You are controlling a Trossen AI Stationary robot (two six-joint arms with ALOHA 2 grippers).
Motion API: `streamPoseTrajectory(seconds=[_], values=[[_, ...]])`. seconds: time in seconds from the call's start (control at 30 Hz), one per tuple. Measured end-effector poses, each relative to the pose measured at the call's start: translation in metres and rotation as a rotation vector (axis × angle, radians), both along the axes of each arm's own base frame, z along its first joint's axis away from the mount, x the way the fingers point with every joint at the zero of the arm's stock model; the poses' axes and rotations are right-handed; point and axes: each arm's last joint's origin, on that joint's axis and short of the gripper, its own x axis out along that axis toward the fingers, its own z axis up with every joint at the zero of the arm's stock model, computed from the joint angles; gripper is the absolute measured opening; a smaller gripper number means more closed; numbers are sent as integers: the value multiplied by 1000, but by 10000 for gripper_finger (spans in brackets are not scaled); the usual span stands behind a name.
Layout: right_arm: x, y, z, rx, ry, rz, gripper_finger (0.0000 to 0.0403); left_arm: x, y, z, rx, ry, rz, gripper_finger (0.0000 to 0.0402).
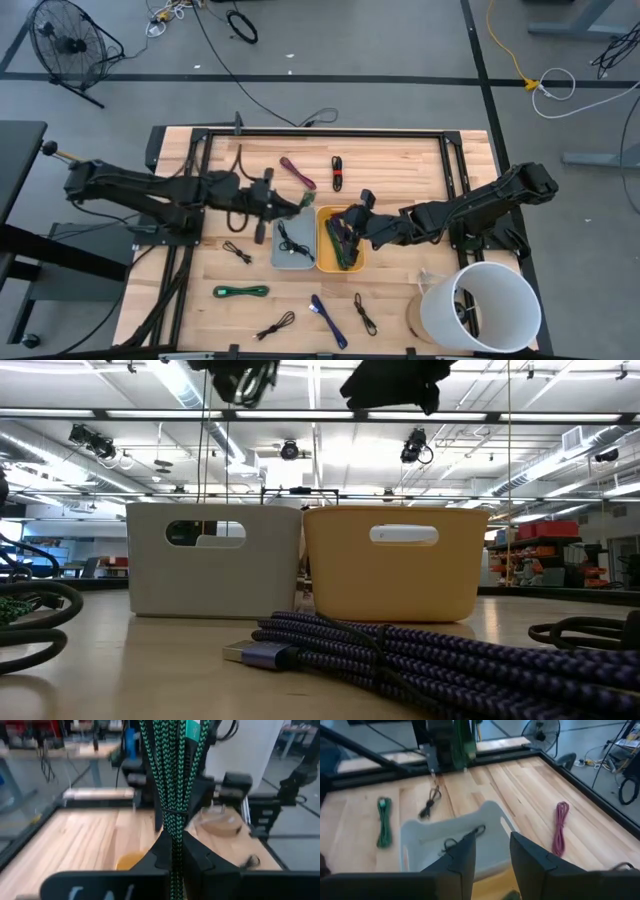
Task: Pick & Place USB Port
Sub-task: Put the green charger cable into the yellow bin
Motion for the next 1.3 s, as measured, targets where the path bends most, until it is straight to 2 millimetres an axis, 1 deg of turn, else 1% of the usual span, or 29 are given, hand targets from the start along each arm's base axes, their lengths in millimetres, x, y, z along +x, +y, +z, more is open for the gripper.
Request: streamPoseTrajectory(seconds=[0.07,0.17,0.23,0.33,0.47,0.67,0.77,0.97,1.03,1.07,1.13,1.17,1.3], values=[[1,0,3,1,-31,5,123,10,-2,-4,22,-24,-10,17],[4,1,9,-18,-85,17,123,24,-5,-17,33,-12,-23,17],[6,0,14,-44,-130,19,123,31,-6,-23,32,-12,-33,17],[9,-1,23,-72,-211,27,123,36,-7,-26,31,-24,-37,17],[12,-5,29,-111,-263,34,123,36,-7,-23,29,-43,-35,17],[15,-14,33,-85,-305,57,123,35,-7,-21,27,-61,-39,17],[17,-16,36,-65,-343,100,123,35,-8,-20,25,-74,-50,17],[18,-17,39,-69,-370,115,120,36,-8,-18,24,-93,-51,16],[17,-18,39,-71,-368,102,103,36,-8,-18,24,-92,-48,16],[17,-18,39,-70,-366,102,85,36,-8,-18,24,-92,-46,16],[18,-18,38,-81,-357,104,36,36,-7,-18,26,-88,-41,17],[18,-18,38,-96,-354,107,21,36,-7,-18,26,-88,-39,24],[17,-19,39,-98,-357,78,9,36,-7,-18,30,-91,-11,70]])
